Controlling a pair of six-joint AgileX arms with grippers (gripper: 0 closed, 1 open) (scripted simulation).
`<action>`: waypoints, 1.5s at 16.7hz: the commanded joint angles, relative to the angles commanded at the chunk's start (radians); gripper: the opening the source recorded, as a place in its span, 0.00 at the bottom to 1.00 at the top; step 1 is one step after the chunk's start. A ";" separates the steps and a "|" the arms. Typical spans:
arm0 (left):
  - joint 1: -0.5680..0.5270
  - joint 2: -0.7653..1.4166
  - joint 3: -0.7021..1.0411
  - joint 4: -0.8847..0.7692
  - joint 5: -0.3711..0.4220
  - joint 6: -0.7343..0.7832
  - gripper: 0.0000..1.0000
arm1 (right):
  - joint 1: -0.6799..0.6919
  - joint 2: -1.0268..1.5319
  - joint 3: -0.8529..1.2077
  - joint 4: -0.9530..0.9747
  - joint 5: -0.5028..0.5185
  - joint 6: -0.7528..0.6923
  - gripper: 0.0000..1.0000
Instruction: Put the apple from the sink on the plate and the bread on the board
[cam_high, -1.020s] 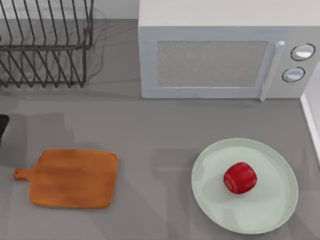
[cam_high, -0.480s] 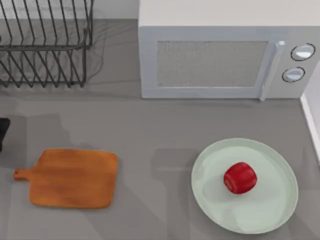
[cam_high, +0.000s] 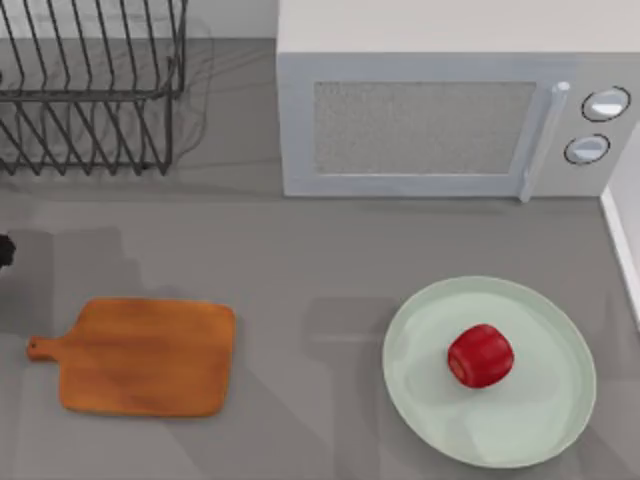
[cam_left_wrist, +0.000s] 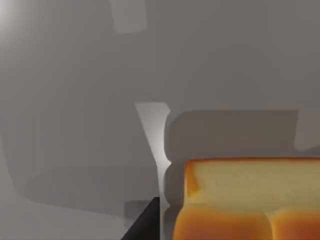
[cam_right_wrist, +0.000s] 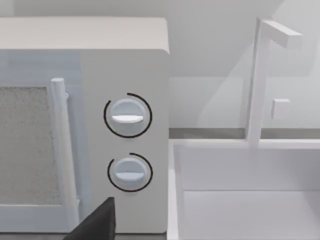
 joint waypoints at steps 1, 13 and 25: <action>0.000 0.000 0.000 0.000 0.000 0.000 0.10 | 0.000 0.000 0.000 0.000 0.000 0.000 1.00; -0.001 -0.033 0.025 -0.031 0.009 -0.004 0.00 | 0.000 0.000 0.000 0.000 0.000 0.000 1.00; -0.005 -0.152 0.253 -0.382 0.008 -0.008 0.00 | 0.000 0.000 0.000 0.000 0.000 0.000 1.00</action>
